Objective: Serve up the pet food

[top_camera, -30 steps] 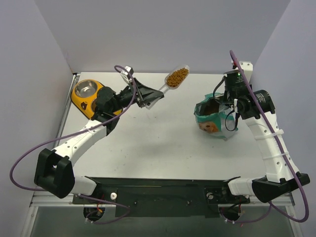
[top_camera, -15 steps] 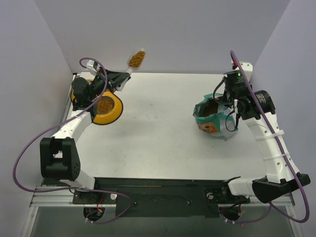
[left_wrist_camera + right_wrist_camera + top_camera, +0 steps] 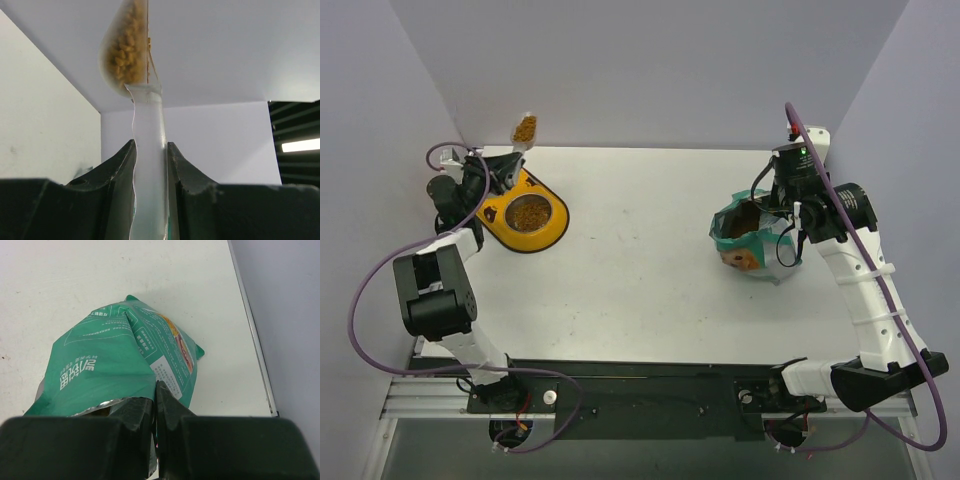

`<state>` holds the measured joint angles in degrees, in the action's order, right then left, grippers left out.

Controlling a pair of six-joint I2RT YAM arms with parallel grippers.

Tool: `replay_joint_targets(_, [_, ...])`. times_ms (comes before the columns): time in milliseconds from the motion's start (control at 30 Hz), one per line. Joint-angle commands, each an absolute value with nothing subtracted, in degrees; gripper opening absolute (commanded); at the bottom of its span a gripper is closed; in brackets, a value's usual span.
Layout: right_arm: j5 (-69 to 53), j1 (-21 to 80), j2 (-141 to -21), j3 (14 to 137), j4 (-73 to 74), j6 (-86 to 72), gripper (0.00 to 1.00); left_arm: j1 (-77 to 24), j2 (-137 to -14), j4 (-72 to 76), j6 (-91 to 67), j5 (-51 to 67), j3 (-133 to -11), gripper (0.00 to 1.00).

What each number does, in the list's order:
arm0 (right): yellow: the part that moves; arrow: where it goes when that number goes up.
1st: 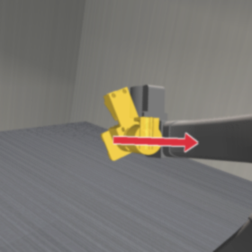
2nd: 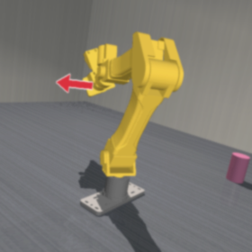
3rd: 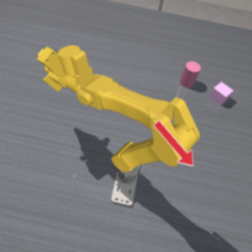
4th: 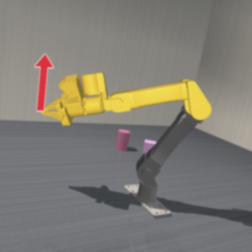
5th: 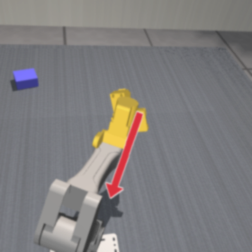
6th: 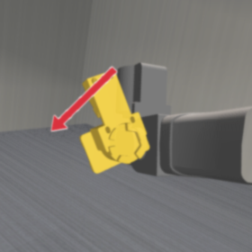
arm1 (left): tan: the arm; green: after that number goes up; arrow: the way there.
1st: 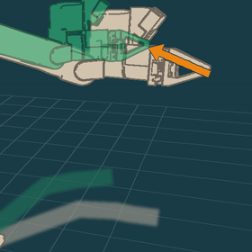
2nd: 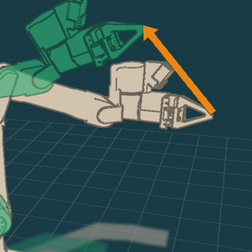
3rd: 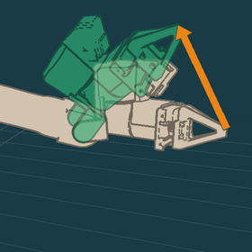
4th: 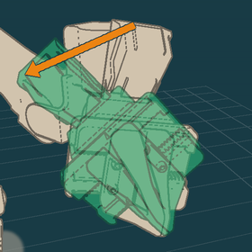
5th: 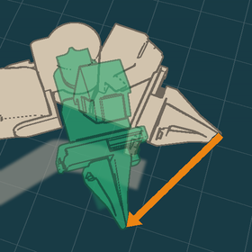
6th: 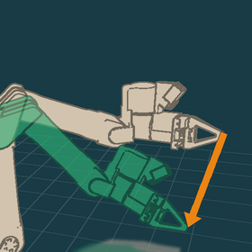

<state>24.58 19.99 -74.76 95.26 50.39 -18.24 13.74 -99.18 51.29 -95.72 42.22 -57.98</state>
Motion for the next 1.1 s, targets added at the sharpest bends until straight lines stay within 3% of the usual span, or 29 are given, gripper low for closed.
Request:
replay_joint_targets(0, [27.2,20.0,-72.7,95.5,51.3,-18.1,0.00,17.8,-100.6,58.5,-95.5,41.0,-57.0,0.00])
replay_joint_targets(633, [29.6,19.4,-71.0,92.2,50.6,-16.9,0.00,23.6,-102.8,45.6,-90.4,31.0,-49.8,0.00])
replay_joint_targets(1067, [29.9,19.4,-71.5,92.0,50.4,-16.7,0.00,23.3,-104.4,24.9,-90.9,27.1,-57.4,0.00])
